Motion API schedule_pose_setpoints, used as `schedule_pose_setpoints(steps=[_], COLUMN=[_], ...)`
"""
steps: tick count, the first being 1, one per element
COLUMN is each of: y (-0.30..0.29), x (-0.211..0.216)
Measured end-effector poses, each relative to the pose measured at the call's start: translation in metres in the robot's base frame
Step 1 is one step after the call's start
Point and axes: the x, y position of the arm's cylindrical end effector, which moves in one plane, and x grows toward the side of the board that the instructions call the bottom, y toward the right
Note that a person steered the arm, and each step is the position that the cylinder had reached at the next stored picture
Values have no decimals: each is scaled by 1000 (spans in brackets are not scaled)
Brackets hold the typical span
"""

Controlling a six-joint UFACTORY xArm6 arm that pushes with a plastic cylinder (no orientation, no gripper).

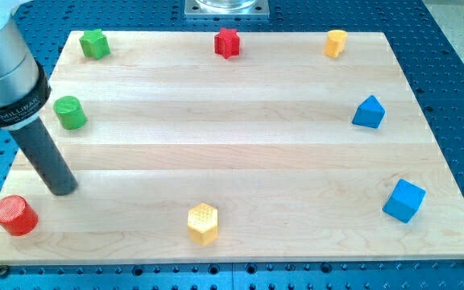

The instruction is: Move your arm below the blue triangle

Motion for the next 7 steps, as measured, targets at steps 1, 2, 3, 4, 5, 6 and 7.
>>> schedule_pose_setpoints(steps=[1,2,3,4,5,6,7], y=[0,0,0,0,0,60,166], x=[0,4,5,5,5,-4,-37])
